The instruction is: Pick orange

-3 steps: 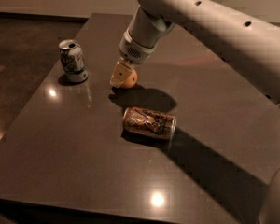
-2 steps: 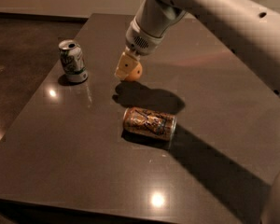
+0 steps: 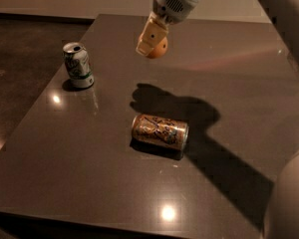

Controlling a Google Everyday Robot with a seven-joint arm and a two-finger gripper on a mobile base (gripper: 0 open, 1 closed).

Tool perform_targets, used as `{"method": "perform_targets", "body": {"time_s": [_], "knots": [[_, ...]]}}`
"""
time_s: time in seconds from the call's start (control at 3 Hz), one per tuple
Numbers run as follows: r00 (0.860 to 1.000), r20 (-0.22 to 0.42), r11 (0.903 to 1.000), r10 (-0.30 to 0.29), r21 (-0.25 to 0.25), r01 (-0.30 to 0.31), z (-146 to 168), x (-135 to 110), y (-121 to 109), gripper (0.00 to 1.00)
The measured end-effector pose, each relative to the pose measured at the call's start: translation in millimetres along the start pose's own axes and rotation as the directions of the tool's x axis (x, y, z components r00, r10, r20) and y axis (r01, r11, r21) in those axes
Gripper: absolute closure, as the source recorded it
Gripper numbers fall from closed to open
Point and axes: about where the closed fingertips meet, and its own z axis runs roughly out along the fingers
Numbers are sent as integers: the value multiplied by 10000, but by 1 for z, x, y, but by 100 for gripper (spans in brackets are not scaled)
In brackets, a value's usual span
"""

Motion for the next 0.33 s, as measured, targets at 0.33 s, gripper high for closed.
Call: {"method": "perform_targets", "body": {"time_s": [0.33], "knots": [[10000, 18, 10000, -14, 2, 14, -1, -1, 0, 100]]}}
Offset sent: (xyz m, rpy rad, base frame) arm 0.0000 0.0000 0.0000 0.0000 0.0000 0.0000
